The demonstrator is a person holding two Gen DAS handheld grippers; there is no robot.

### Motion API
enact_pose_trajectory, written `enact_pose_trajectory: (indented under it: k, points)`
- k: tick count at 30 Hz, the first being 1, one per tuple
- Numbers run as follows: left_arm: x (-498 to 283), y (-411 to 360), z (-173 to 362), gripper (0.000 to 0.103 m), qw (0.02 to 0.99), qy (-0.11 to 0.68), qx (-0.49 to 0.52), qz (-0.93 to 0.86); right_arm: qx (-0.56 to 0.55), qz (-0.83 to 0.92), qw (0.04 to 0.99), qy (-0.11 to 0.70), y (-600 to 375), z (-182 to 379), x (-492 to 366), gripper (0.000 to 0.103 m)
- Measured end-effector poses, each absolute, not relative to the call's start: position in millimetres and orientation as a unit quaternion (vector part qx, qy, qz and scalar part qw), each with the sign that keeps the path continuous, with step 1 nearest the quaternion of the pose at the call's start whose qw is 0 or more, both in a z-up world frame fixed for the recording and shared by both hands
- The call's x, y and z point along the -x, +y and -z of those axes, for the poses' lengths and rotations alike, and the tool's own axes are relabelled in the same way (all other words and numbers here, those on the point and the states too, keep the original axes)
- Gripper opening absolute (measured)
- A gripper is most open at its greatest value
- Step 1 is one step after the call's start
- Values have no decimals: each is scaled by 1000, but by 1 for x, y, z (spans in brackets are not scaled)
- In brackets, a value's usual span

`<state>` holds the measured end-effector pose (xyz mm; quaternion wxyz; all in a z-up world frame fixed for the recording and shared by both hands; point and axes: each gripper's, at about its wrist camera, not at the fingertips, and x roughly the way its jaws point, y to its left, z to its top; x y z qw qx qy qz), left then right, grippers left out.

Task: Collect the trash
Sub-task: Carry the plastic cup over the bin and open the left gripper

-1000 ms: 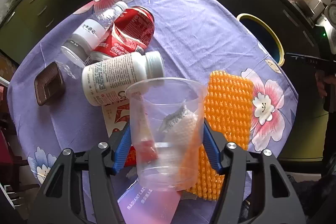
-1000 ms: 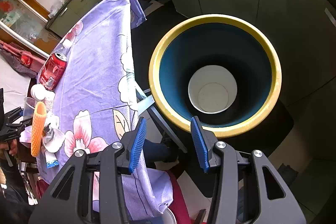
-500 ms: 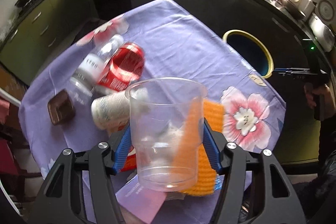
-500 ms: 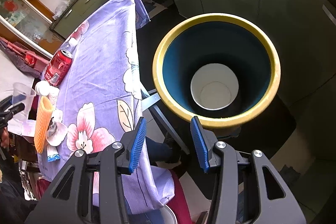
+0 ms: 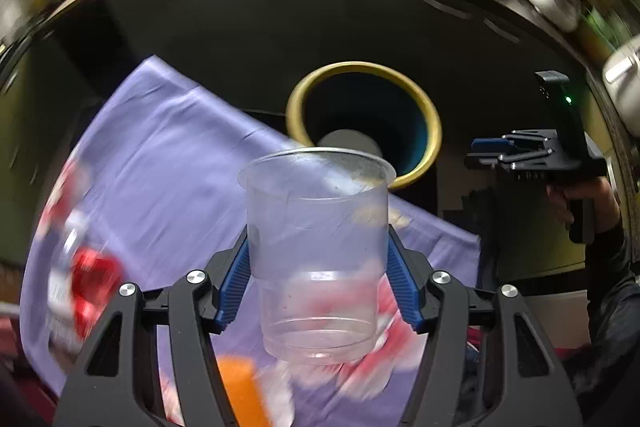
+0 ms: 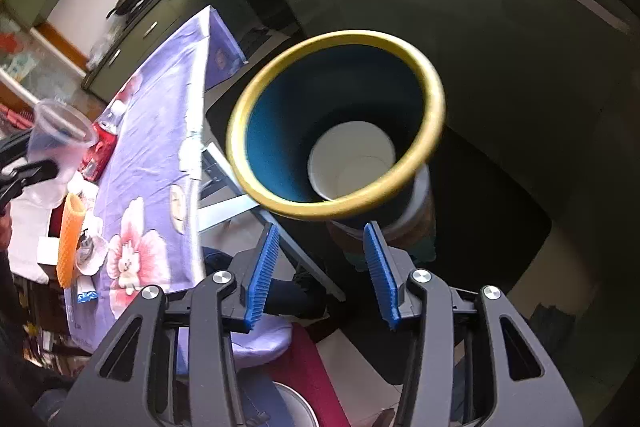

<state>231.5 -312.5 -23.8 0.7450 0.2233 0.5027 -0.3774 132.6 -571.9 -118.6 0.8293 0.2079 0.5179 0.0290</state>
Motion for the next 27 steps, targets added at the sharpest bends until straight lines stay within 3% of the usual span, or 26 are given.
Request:
enact_pose_trajectory:
  k: [8, 15, 27]
  points:
    - [-254, -431, 75, 59, 698, 515, -262, 423, -241, 4, 819, 521, -607, 141, -108, 45]
    - [-278, -474, 109, 66, 703, 520, -262, 408, -253, 21, 811, 528, -620, 159, -102, 48]
    - [-250, -401, 36, 72, 747, 481, -198, 414, -237, -7, 817, 526, -597, 153, -105, 49]
